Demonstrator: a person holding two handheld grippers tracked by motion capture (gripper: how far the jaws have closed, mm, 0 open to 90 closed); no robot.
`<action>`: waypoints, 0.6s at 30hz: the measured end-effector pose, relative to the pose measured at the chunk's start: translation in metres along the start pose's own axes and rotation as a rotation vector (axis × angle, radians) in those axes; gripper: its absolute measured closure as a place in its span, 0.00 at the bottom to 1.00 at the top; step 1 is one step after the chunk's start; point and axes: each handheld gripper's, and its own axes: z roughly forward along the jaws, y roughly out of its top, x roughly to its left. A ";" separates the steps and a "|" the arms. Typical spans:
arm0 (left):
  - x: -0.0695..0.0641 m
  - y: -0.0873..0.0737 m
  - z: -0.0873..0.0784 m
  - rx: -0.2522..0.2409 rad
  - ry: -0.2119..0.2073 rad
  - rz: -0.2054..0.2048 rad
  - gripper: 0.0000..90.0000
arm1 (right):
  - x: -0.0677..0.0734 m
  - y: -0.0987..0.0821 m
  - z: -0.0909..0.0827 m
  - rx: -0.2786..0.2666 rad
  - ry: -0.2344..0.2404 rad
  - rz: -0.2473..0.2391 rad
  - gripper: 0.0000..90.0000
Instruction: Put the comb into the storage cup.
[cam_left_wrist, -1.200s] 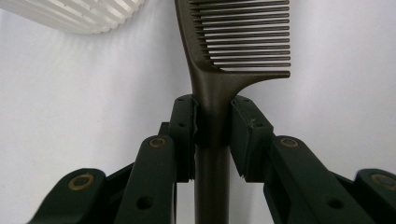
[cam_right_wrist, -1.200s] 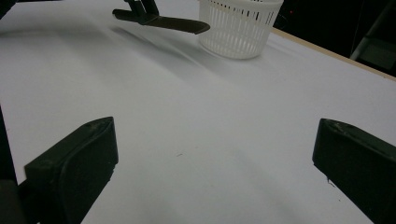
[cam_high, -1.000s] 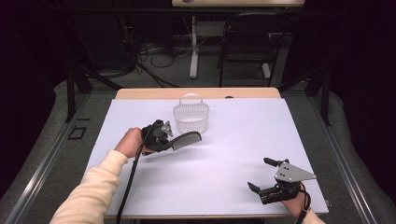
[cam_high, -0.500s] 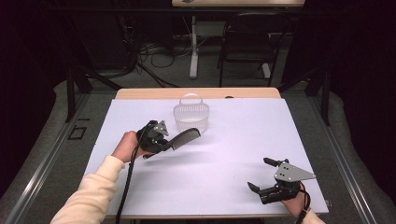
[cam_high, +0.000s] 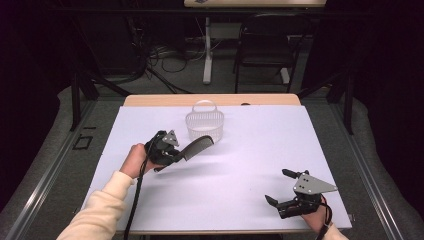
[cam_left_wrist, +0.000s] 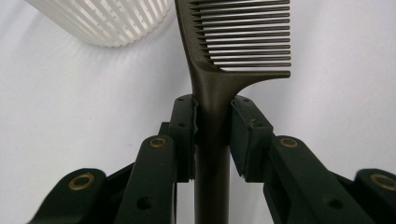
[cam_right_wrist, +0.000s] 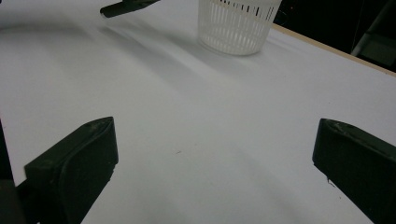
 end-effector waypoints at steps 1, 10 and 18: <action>0.000 0.000 0.000 -0.002 0.001 -0.005 0.80 | 0.000 0.000 0.000 -0.001 0.000 0.000 0.00; -0.002 -0.006 -0.003 -0.041 0.028 -0.046 0.80 | 0.000 0.000 0.000 0.000 -0.002 -0.001 0.00; -0.005 -0.008 -0.006 -0.078 0.050 -0.076 0.80 | 0.000 0.000 0.000 -0.001 -0.004 -0.001 0.00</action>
